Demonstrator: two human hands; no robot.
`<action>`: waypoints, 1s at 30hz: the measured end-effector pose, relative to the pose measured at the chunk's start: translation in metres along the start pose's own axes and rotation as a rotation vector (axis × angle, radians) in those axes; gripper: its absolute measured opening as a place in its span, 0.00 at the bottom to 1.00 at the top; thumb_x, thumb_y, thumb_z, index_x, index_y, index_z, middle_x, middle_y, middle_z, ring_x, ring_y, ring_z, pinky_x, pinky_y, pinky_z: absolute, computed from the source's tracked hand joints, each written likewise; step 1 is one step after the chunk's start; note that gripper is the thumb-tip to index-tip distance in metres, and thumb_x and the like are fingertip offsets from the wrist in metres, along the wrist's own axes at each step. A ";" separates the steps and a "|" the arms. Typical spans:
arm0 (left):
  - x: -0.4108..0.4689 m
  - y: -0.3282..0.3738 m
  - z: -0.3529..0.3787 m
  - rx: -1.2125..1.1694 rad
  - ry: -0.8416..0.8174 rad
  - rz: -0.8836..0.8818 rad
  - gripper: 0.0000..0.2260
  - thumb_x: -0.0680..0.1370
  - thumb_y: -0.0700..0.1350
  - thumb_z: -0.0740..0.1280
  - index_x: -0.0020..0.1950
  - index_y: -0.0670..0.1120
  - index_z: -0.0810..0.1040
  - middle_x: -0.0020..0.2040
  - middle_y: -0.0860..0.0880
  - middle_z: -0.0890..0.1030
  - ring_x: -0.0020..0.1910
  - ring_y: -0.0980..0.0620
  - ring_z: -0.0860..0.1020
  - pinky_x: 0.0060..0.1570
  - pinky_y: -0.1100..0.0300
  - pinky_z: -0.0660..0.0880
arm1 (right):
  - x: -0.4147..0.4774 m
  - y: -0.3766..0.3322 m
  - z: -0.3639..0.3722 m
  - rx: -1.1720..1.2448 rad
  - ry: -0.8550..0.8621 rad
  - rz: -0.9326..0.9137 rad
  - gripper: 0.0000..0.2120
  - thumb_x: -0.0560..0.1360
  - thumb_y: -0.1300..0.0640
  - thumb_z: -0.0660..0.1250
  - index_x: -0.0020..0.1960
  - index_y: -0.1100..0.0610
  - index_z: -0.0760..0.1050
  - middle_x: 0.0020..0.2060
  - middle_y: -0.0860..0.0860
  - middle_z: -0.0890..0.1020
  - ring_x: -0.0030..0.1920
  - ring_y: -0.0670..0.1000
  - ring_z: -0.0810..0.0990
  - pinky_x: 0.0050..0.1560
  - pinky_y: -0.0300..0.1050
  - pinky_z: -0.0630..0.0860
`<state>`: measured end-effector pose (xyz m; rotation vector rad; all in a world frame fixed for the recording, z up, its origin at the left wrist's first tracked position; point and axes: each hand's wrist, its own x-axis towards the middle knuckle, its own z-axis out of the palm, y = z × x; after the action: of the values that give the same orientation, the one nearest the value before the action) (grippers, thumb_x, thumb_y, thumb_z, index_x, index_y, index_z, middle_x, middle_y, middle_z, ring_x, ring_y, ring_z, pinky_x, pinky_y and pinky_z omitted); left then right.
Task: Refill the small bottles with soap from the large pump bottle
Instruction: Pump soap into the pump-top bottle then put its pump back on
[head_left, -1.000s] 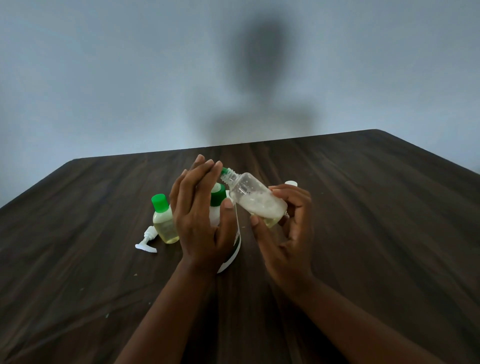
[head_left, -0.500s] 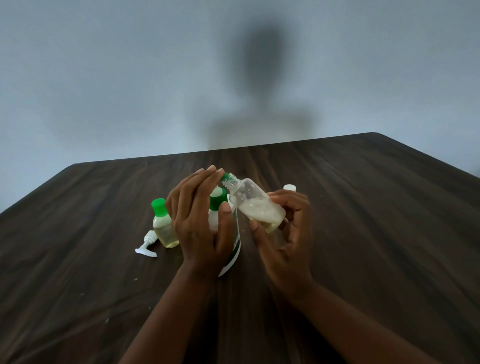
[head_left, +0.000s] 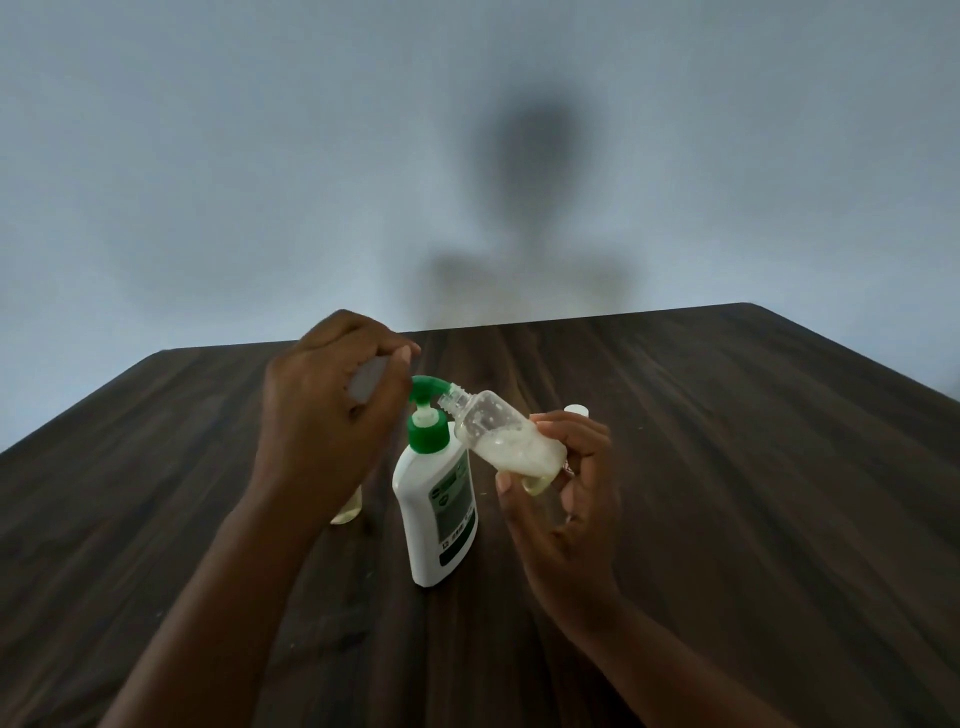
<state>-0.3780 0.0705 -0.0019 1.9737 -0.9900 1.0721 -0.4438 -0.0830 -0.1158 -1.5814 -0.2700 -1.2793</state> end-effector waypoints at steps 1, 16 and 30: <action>0.000 0.000 -0.001 -0.002 -0.051 0.032 0.12 0.76 0.44 0.60 0.43 0.41 0.82 0.41 0.50 0.80 0.39 0.59 0.76 0.42 0.74 0.70 | 0.000 0.000 0.000 -0.004 -0.001 -0.003 0.18 0.72 0.56 0.69 0.60 0.54 0.68 0.55 0.52 0.74 0.55 0.52 0.77 0.51 0.38 0.78; -0.024 0.006 0.010 0.046 -0.149 0.019 0.14 0.72 0.41 0.56 0.43 0.40 0.81 0.43 0.48 0.81 0.37 0.52 0.79 0.37 0.61 0.76 | 0.001 0.005 -0.001 -0.002 0.003 0.021 0.16 0.71 0.55 0.71 0.56 0.52 0.71 0.50 0.44 0.77 0.47 0.45 0.80 0.45 0.34 0.78; -0.015 0.002 0.015 0.051 -0.172 0.048 0.13 0.73 0.41 0.56 0.36 0.41 0.79 0.37 0.48 0.79 0.33 0.52 0.75 0.34 0.61 0.71 | -0.002 0.011 -0.007 -0.076 -0.021 -0.021 0.16 0.71 0.53 0.72 0.55 0.56 0.73 0.46 0.48 0.79 0.45 0.43 0.80 0.42 0.30 0.76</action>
<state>-0.3802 0.0617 -0.0211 2.1212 -1.1164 0.9740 -0.4411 -0.0925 -0.1243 -1.6609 -0.2548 -1.3036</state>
